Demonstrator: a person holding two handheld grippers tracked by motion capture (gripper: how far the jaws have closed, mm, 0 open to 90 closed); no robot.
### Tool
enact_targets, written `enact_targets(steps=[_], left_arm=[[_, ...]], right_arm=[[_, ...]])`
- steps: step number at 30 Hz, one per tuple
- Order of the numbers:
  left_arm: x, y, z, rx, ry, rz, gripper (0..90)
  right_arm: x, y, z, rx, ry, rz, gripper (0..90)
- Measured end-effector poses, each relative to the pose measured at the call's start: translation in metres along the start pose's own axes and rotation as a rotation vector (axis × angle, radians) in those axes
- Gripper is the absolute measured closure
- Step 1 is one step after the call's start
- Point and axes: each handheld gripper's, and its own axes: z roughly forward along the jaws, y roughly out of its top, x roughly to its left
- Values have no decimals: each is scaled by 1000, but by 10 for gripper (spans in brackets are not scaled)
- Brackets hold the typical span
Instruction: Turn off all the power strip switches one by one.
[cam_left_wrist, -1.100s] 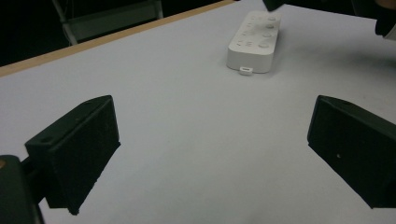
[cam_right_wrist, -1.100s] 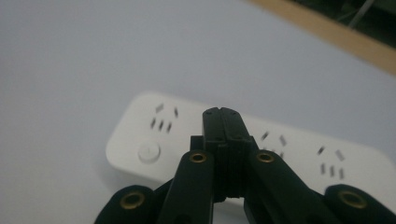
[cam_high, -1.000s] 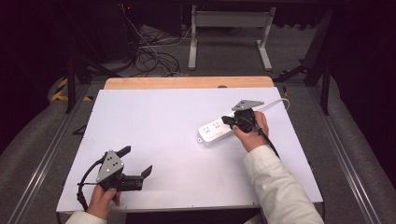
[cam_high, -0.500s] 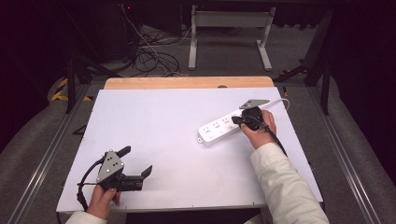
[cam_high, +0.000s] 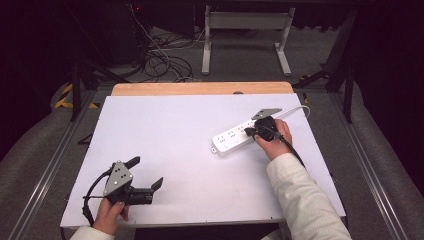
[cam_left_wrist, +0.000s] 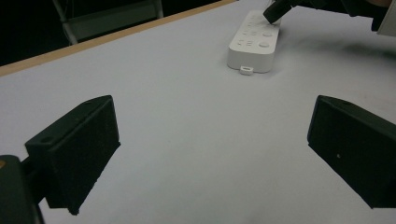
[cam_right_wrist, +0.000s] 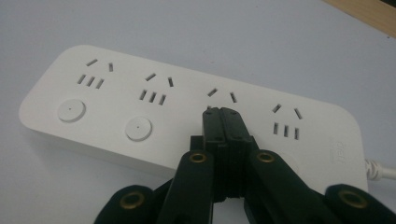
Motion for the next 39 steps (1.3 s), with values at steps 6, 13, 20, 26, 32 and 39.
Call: enact_targets(steps=[6, 13, 20, 26, 32, 39], left_arm=[[-1, 0, 0, 1, -1, -3, 28], [-1, 0, 0, 1, -2, -3, 28], [-1, 0, 0, 1, -4, -6, 28], [-1, 0, 0, 4, -4, 6, 28], [-1, 0, 0, 5, -6, 6, 28], [-1, 0, 0, 4, -8, 5, 28]], right_arm=[[2, 0, 1, 10, -1, 1, 900], [5, 0, 3, 23, -17, 7, 900], [8, 0, 3, 31, -32, 4, 900], [7, 0, 3, 31, -32, 14, 900], [7, 0, 3, 33, -32, 22, 900], [6, -1, 4, 32, -25, 36, 900]])
